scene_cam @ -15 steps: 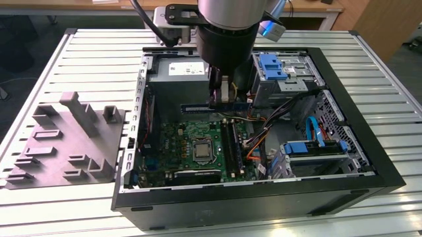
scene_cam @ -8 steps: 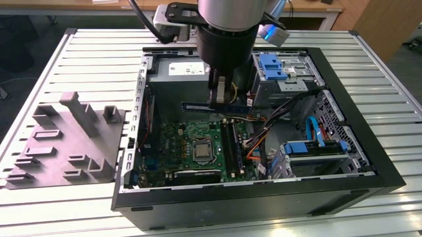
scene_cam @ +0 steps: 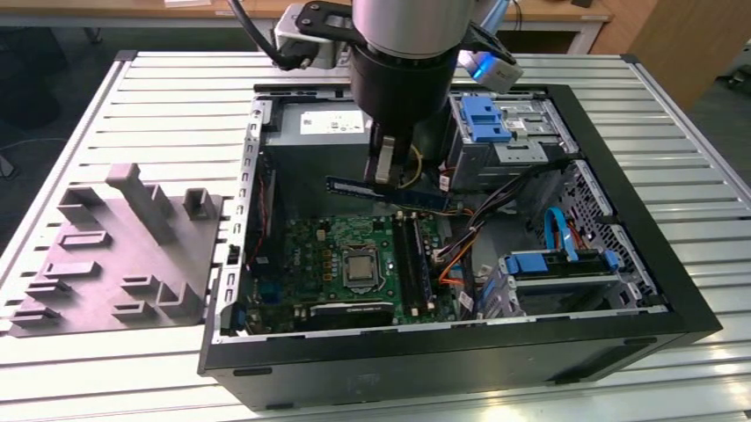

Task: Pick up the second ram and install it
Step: 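Insert the second ram into the second slot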

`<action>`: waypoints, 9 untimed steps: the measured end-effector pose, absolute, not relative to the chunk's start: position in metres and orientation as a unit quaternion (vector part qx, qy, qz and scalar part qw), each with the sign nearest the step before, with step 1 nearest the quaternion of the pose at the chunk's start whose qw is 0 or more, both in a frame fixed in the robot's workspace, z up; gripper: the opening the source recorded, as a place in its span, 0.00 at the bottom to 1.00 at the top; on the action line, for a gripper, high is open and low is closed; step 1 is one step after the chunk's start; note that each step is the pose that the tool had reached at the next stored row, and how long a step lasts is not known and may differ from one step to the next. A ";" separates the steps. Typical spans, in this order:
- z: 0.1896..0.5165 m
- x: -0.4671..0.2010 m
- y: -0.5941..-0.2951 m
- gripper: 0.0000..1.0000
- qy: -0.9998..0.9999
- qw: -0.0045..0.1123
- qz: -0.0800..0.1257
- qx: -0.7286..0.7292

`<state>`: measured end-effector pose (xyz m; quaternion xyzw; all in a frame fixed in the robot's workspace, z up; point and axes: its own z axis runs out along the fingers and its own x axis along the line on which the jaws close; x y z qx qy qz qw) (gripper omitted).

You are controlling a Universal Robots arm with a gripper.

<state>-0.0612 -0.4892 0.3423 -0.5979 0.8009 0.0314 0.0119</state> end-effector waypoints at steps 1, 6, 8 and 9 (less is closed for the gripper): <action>0.342 -0.061 -0.489 0.12 0.806 0.012 0.031 -0.591; 0.341 -0.061 -0.489 0.12 0.832 0.014 0.031 -0.553; 0.341 -0.061 -0.489 0.12 0.842 0.014 0.030 -0.538; 0.340 -0.061 -0.489 0.12 0.847 0.014 0.030 -0.531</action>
